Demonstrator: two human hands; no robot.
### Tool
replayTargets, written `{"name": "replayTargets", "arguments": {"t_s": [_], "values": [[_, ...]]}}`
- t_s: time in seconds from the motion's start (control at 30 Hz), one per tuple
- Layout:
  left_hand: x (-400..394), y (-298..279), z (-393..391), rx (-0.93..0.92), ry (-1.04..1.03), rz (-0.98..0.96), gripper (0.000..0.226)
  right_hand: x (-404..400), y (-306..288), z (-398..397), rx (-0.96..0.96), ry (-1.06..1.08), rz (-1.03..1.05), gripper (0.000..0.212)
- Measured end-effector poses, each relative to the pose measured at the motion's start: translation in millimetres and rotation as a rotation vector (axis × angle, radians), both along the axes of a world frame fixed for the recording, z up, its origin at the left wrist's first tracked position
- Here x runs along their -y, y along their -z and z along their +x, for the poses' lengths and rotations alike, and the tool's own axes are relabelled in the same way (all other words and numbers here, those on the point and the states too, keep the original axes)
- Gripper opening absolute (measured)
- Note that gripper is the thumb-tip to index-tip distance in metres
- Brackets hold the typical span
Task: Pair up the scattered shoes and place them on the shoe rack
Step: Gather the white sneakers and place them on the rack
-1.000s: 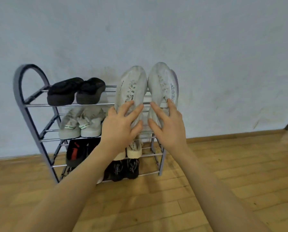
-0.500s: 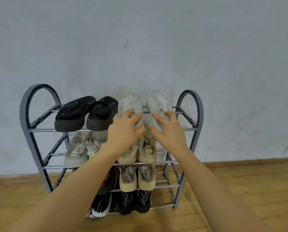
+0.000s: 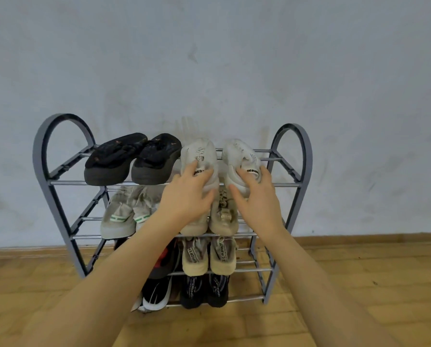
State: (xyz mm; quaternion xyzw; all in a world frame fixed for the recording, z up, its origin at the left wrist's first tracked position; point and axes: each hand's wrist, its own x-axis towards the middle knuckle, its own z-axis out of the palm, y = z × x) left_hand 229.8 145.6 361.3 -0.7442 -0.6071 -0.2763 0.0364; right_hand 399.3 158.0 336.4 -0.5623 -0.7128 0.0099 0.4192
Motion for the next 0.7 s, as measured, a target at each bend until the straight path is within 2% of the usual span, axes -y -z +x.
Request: {"name": "replayTargets", "arguments": {"t_s": [0.3, 0.53, 0.7], "values": [[-17.5, -3.3, 3.4, 0.106, 0.040, 0.127, 0.045, -16.9, -6.9, -10.6, -0.011, -0.010, 0.036, 0.037], [-25.6, 5.7, 3.6, 0.064, 0.038, 0.127, 0.045, -30.2, -5.4, -9.6, 0.005, -0.027, 0.018, 0.039], [-24.8, 13.8, 2.9, 0.010, 0.002, 0.116, 0.047, -30.6, -7.8, -5.6, 0.111, -0.016, 0.003, 0.042]]}}
